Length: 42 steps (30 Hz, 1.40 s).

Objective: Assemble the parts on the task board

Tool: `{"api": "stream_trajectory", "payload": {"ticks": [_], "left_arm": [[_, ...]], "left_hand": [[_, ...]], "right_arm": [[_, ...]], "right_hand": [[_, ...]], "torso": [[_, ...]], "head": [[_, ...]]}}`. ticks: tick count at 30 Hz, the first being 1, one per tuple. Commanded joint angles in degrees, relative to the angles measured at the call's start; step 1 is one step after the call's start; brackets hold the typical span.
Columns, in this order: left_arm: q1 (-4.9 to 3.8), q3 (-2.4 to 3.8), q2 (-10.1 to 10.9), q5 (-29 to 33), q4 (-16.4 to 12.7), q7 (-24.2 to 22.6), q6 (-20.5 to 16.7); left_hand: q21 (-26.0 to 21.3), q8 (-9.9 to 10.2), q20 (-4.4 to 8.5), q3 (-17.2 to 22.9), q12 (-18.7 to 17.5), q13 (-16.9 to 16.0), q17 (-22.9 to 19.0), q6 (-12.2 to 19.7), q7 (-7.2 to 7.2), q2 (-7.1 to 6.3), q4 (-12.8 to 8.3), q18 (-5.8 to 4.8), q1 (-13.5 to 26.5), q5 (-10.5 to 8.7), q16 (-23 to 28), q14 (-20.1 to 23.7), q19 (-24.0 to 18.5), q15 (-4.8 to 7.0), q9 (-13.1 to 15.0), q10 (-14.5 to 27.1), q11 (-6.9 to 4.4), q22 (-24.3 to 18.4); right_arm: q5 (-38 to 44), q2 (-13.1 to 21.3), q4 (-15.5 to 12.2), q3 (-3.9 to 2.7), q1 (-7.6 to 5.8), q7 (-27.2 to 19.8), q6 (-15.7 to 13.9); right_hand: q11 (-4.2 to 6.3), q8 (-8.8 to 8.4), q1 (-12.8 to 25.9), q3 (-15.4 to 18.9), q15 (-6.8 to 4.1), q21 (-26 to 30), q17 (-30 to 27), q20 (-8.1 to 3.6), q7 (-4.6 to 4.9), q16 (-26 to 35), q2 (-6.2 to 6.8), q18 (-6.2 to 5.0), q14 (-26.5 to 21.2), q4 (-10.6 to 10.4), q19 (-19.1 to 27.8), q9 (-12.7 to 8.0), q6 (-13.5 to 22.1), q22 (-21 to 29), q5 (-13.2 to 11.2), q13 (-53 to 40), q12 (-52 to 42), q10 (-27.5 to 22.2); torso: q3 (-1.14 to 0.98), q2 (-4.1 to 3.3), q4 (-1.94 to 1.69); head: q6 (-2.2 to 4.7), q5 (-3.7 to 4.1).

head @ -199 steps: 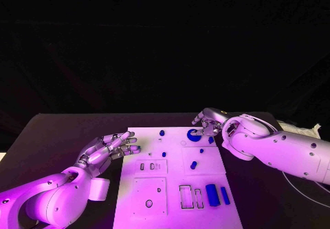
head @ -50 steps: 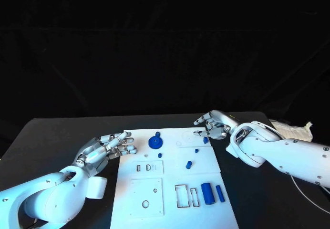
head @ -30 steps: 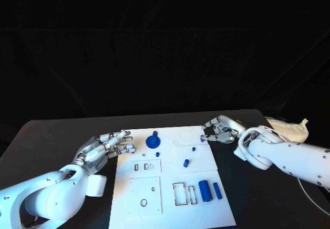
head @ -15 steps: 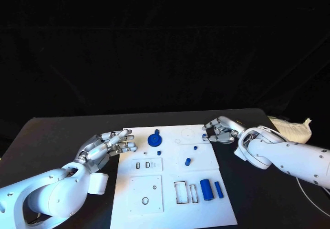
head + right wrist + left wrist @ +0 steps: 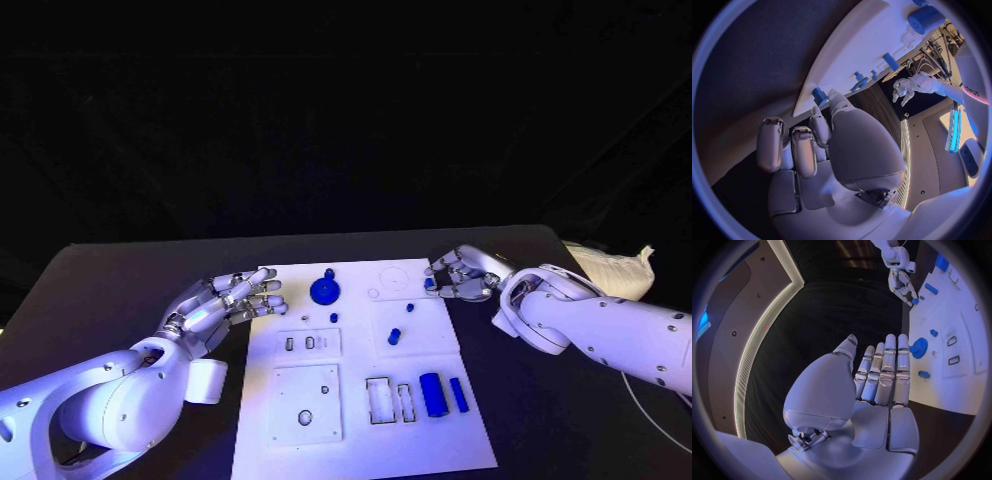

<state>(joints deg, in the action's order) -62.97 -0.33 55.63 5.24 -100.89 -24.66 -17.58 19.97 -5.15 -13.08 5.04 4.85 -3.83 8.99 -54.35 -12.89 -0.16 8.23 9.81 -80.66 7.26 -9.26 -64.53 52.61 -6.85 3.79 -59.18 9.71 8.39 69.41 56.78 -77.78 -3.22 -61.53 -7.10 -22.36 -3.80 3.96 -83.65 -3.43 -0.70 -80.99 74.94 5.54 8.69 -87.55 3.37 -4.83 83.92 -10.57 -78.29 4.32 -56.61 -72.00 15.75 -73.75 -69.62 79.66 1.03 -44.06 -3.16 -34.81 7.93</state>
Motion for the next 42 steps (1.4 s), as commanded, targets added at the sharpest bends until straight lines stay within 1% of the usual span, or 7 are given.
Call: {"api": "stream_trajectory", "payload": {"ticks": [1, 5, 12, 28, 34, 38, 42], "left_arm": [[0.00, 0.03, -0.07, 0.07, -0.06, -0.23, 1.12], [0.00, 0.02, -0.08, 0.07, -0.03, -0.22, 1.10], [0.01, 0.02, -0.08, 0.07, -0.04, -0.20, 1.09], [0.01, 0.02, -0.10, 0.07, 0.03, -0.18, 1.10], [0.01, 0.02, -0.14, 0.07, 0.05, -0.16, 1.08], [0.01, 0.02, -0.22, 0.07, 0.13, -0.15, 1.07], [0.02, 0.02, -0.28, 0.07, 0.19, -0.15, 1.03]], "left_hand": [[-0.34, 0.18, 0.05, 0.02, -0.18, 0.07, 0.05, 0.04, -0.19, 0.03, -0.34, 0.64, -0.45, -0.11, 0.19, -0.31, 0.53, 0.01, -0.07, -0.02, 0.20, -0.05], [-0.34, 0.18, 0.05, 0.02, -0.18, 0.07, 0.05, 0.04, -0.19, 0.03, -0.34, 0.64, -0.45, -0.11, 0.19, -0.31, 0.53, 0.01, -0.07, -0.02, 0.20, -0.05], [-0.34, 0.18, 0.05, 0.02, -0.18, 0.07, 0.05, 0.04, -0.19, 0.03, -0.34, 0.64, -0.45, -0.11, 0.19, -0.31, 0.53, 0.01, -0.07, -0.02, 0.20, -0.05], [-0.34, 0.18, 0.05, 0.02, -0.18, 0.07, 0.05, 0.04, -0.19, 0.03, -0.34, 0.64, -0.45, -0.11, 0.19, -0.31, 0.53, 0.01, -0.07, -0.02, 0.20, -0.05], [-0.34, 0.18, 0.05, 0.02, -0.18, 0.07, 0.05, 0.04, -0.19, 0.03, -0.34, 0.64, -0.45, -0.11, 0.19, -0.31, 0.53, 0.01, -0.07, -0.02, 0.20, -0.05], [-0.34, 0.18, 0.05, 0.02, -0.18, 0.07, 0.05, 0.04, -0.19, 0.03, -0.34, 0.64, -0.45, -0.11, 0.19, -0.31, 0.53, 0.01, -0.07, -0.02, 0.20, -0.05], [-0.34, 0.18, 0.05, 0.02, -0.18, 0.07, 0.05, 0.04, -0.19, 0.03, -0.34, 0.64, -0.45, -0.11, 0.19, -0.31, 0.53, 0.01, -0.07, -0.02, 0.20, -0.05]], "right_arm": [[0.92, -0.27, 0.14, 0.00, 0.19, -0.70, 0.96], [1.04, -0.53, 0.46, 0.00, 0.30, -0.78, 0.86], [1.10, -0.89, 1.12, 0.00, 0.36, -0.72, 0.99], [1.48, -1.60, 1.77, 0.00, 0.37, -0.18, 1.18], [2.34, -1.95, 1.76, -0.01, 0.37, 0.90, -0.04], [3.11, -2.05, 1.40, -0.02, 0.37, 1.66, -1.87], [3.53, -2.02, 0.57, -0.06, 0.34, 2.19, -3.53]], "right_hand": [[0.40, 0.34, -0.71, -0.18, 0.06, -0.32, 9.53, 0.14, -0.12, -0.21, -0.19, 0.98, 4.94, 0.47, -0.34, 0.10, -0.77, -0.09, -0.25, -0.19, -0.45, 0.75], [0.52, 0.40, -1.04, -0.54, -0.05, -0.35, 9.62, 0.04, -0.26, -0.25, -0.69, 0.99, 4.96, 0.85, -0.36, 0.15, -1.49, -0.16, -1.89, -0.63, -0.94, 1.00], [0.78, 0.69, -1.63, -1.27, -0.24, -0.42, 9.82, -0.09, -0.60, -0.32, -1.42, 1.01, 4.99, 1.41, -0.42, 0.28, -2.74, -0.30, -2.95, -1.08, -1.42, 1.23], [1.25, 1.08, -1.85, -2.27, -0.62, -0.65, 10.21, -0.43, -1.19, -0.48, -2.08, 1.10, 5.08, 2.09, -0.68, 0.46, -4.73, -0.77, -4.01, -1.88, -2.29, 1.70], [2.14, 2.38, -1.79, -3.08, -1.28, -0.81, 10.47, -0.88, -2.33, -0.58, -3.06, 1.14, 5.13, 2.50, -0.88, 1.09, -7.74, -1.09, -4.23, -2.41, -2.87, 2.10], [3.35, 4.10, -1.49, -3.65, -2.24, -0.83, 10.49, -1.64, -3.85, -0.57, -3.95, 1.14, 5.13, 2.84, -0.92, 2.00, -10.63, -1.15, -4.10, -2.58, -2.96, 2.30], [3.62, 4.43, -1.29, -3.72, -2.52, -0.86, 10.57, -1.94, -4.17, -0.60, -4.00, 1.16, 5.15, 2.96, -0.98, 2.21, -10.95, -1.22, -4.09, -2.70, -3.07, 2.42]], "torso": [[0.01, 0.01, -0.05], [-0.01, 0.04, -0.06], [0.02, 0.02, -0.05], [-0.04, 0.03, -0.02], [-0.05, 0.03, -0.05], [-0.05, 0.09, -0.12], [-0.05, 0.10, -0.12]], "head": [[-0.08, -0.05], [-0.15, -0.07], [-0.27, -0.09], [-0.43, -0.09], [-0.51, -0.10], [-0.57, -0.13], [-0.53, -0.32]]}}
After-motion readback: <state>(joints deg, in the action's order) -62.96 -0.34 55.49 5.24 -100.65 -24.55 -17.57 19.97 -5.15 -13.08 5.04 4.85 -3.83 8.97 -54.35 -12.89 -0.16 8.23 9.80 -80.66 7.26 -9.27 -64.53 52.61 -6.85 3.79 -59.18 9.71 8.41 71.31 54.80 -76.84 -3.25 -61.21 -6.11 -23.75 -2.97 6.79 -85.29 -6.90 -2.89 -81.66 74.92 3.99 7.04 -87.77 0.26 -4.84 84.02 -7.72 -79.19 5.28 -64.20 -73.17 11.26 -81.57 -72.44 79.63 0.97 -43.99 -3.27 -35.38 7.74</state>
